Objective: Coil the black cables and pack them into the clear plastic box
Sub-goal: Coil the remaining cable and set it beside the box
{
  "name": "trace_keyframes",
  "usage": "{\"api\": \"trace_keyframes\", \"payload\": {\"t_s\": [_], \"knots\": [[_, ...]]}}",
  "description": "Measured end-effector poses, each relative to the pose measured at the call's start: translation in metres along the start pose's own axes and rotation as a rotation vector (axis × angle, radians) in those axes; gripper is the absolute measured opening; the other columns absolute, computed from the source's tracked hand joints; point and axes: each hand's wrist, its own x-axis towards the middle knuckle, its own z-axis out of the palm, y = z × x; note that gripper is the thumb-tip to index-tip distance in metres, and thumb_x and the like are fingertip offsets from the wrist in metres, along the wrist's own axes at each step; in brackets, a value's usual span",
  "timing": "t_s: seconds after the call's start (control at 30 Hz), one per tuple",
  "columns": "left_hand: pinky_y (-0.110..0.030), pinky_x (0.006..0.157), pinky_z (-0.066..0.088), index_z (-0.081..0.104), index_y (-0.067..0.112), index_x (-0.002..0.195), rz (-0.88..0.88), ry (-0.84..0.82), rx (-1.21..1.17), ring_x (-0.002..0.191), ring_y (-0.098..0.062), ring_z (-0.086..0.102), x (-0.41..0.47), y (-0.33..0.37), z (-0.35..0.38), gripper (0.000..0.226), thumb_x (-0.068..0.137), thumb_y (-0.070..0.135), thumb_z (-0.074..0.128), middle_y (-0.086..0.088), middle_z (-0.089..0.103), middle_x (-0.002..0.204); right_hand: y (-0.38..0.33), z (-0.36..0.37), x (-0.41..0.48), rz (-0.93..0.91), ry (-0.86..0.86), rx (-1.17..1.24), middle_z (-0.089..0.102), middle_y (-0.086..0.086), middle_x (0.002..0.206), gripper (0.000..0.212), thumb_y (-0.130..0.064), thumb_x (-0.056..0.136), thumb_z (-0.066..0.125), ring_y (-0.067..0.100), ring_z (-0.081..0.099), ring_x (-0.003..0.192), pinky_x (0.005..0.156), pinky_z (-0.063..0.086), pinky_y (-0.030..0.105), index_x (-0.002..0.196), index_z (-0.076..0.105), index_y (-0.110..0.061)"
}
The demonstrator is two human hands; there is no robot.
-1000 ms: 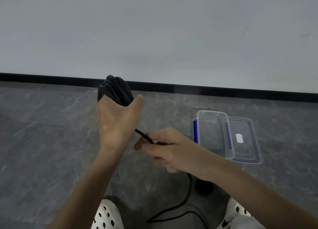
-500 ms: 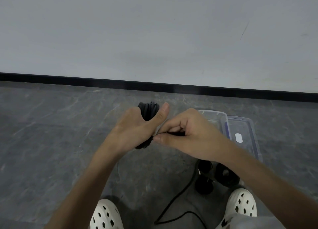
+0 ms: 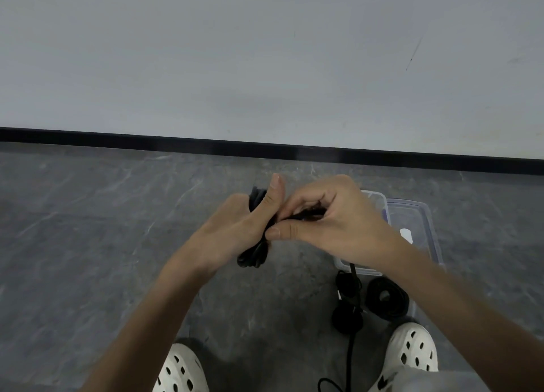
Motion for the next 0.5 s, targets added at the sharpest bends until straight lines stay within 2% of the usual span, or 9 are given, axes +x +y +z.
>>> {"api": "trace_keyframes", "payload": {"t_s": [0.07, 0.13, 0.23, 0.37, 0.43, 0.5], "knots": [[-0.030, 0.061, 0.041, 0.052, -0.008, 0.067, -0.040, 0.034, -0.029, 0.056, -0.022, 0.051, -0.0001, 0.0008, 0.0017, 0.099, 0.069, 0.088, 0.027, -0.023, 0.053, 0.059, 0.0001, 0.0006, 0.0007, 0.000, 0.012, 0.008, 0.072, -0.006, 0.069, 0.009, -0.017, 0.070, 0.081, 0.004, 0.068, 0.065, 0.063, 0.049, 0.015, 0.074, 0.074, -0.013], [-0.022, 0.051, 0.038, 0.050, -0.004, 0.062, -0.076, 0.097, -0.068, 0.049, -0.017, 0.049, 0.0008, 0.0024, 0.0025, 0.082, 0.074, 0.077, 0.035, -0.011, 0.049, 0.051, -0.0001, 0.0016, 0.0015, -0.005, 0.040, 0.009, 0.070, -0.008, 0.065, 0.008, -0.019, 0.070, 0.081, 0.003, 0.065, 0.061, 0.061, 0.046, 0.013, 0.071, 0.073, -0.016], [-0.022, 0.045, 0.034, 0.049, -0.004, 0.062, -0.098, 0.164, -0.076, 0.048, -0.018, 0.044, 0.0042, -0.0014, 0.0044, 0.075, 0.071, 0.070, 0.047, -0.009, 0.043, 0.051, 0.0002, 0.0040, 0.0012, -0.024, 0.059, -0.007, 0.068, -0.005, 0.064, 0.012, -0.019, 0.072, 0.081, 0.007, 0.064, 0.059, 0.060, 0.047, 0.018, 0.071, 0.072, -0.010], [-0.018, 0.043, 0.034, 0.046, 0.013, 0.050, -0.137, 0.145, -0.128, 0.040, -0.010, 0.040, 0.0030, 0.0009, 0.0071, 0.057, 0.072, 0.064, 0.052, 0.001, 0.039, 0.044, -0.0002, 0.0062, 0.0009, -0.034, 0.059, 0.021, 0.068, -0.002, 0.064, 0.015, -0.017, 0.072, 0.081, 0.008, 0.063, 0.059, 0.059, 0.048, 0.022, 0.072, 0.073, -0.004], [-0.014, 0.041, 0.033, 0.043, 0.014, 0.048, -0.132, 0.129, -0.162, 0.038, -0.008, 0.038, 0.0006, 0.0036, 0.0079, 0.057, 0.079, 0.062, 0.050, 0.001, 0.037, 0.043, -0.0008, 0.0061, 0.0005, -0.027, 0.067, 0.045, 0.068, -0.003, 0.064, 0.015, -0.018, 0.072, 0.081, 0.008, 0.064, 0.059, 0.059, 0.049, 0.021, 0.072, 0.073, -0.005], [-0.018, 0.051, 0.042, 0.046, 0.003, 0.055, -0.096, 0.090, -0.195, 0.045, -0.015, 0.048, -0.0011, 0.0033, 0.0071, 0.073, 0.079, 0.072, 0.043, -0.011, 0.044, 0.051, -0.0025, 0.0074, 0.0002, -0.023, 0.076, 0.079, 0.070, 0.002, 0.067, 0.014, -0.019, 0.072, 0.080, 0.011, 0.066, 0.061, 0.061, 0.051, 0.024, 0.073, 0.073, -0.007]]}}
